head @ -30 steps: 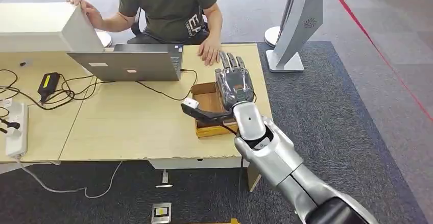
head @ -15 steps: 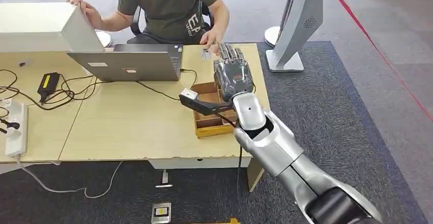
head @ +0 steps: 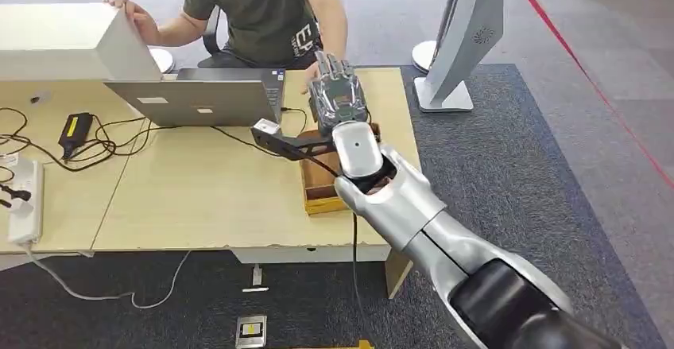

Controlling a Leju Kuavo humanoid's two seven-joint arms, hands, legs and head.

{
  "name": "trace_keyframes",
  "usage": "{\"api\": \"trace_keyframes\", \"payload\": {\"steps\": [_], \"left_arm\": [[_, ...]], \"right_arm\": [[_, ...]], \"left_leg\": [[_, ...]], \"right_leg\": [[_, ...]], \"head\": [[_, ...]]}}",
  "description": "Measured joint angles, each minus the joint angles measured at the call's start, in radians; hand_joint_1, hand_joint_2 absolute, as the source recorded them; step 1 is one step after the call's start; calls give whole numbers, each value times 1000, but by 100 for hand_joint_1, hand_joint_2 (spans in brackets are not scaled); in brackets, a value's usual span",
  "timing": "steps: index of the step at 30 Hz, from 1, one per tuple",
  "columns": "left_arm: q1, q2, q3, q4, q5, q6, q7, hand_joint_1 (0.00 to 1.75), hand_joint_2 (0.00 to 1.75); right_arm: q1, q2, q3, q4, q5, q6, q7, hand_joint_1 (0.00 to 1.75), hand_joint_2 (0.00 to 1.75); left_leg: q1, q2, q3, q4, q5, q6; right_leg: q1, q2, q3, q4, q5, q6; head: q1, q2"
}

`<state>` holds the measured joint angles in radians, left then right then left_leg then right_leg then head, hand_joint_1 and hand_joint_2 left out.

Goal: Pass the card to the sensor for recognition and then transmit it.

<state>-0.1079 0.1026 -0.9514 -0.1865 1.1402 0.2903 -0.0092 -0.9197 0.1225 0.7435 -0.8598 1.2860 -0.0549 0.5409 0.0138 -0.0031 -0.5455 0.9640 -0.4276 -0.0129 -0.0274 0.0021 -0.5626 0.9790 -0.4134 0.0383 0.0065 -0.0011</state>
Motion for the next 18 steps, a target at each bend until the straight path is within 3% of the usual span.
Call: {"api": "trace_keyframes", "payload": {"steps": [18], "left_arm": [[2,0,3,0,33,5,-25,0,0]], "right_arm": [[-1,19,35,41,27,84,92,175,175]], "left_leg": [[0,0,0,0,0,0]], "right_leg": [[0,0,0,0,0,0]], "head": [[0,0]]}}
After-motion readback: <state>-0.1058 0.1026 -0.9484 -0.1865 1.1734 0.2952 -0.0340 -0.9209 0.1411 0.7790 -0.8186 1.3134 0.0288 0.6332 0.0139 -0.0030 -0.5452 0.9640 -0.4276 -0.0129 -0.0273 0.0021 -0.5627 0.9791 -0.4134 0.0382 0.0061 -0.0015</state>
